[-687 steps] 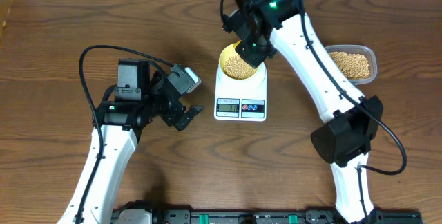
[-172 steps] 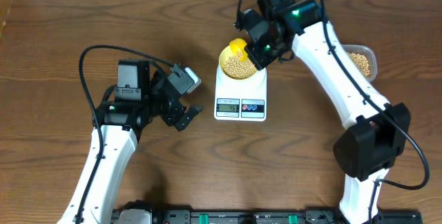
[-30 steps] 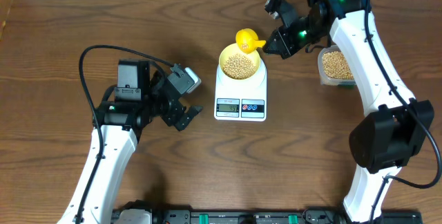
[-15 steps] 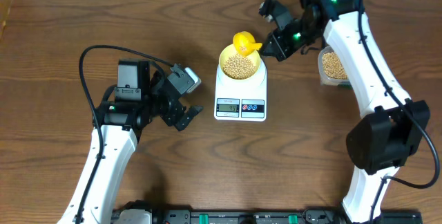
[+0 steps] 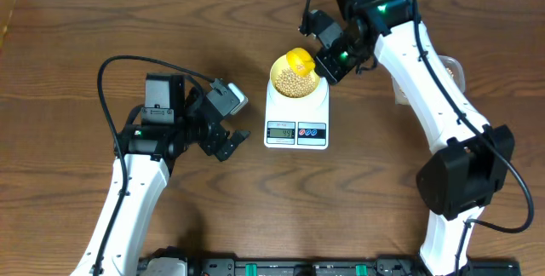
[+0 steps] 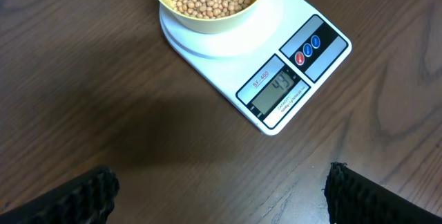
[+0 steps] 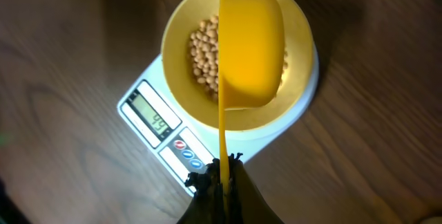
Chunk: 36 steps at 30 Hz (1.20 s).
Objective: Scoop item into bowl and weigh 50g on scale
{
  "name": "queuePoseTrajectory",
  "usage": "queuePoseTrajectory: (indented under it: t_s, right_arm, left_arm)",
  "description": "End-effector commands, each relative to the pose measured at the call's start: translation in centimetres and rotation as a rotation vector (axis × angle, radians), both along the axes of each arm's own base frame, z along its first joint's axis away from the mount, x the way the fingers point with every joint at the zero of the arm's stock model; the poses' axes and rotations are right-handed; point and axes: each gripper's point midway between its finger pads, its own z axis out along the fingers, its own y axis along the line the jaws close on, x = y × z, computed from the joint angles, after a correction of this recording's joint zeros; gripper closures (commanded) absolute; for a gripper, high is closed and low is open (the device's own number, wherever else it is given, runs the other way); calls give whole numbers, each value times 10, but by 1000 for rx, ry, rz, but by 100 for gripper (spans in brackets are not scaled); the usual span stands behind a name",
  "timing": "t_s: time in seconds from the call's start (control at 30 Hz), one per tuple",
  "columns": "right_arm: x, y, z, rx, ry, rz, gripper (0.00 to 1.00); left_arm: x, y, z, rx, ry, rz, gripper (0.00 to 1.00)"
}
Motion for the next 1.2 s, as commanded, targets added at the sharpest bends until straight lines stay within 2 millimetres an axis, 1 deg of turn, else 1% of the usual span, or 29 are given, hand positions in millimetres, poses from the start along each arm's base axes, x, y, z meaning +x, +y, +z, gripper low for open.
queuePoseTrajectory:
  t_s: [0.0,0.2,0.4,0.5,0.63,0.93,1.17]
  right_arm:
    - [1,-6,8,-42,-40,-18,99]
    - [2,-7,8,-55,-52,0,99]
    - [-4,3,8,-57,-58,37,99]
    - [-5,5,8,-57,-58,41,99]
    - [-5,6,10,-7,-35,32,99]
    - [0,-2,21,143,22,1,99]
    - [3,-10,25,191,40,-20,99]
  left_arm:
    - [1,2,-2,13,-3,-7,3]
    - [1,2,-2,13,-3,-7,2]
    - [1,2,-2,13,-2,-7,2]
    - [1,2,-2,13,-3,-7,2]
    - [1,2,-2,13,-3,-7,2]
    - [1,2,-2,13,-3,-7,2]
    - [1,2,-2,13,-3,-7,2]
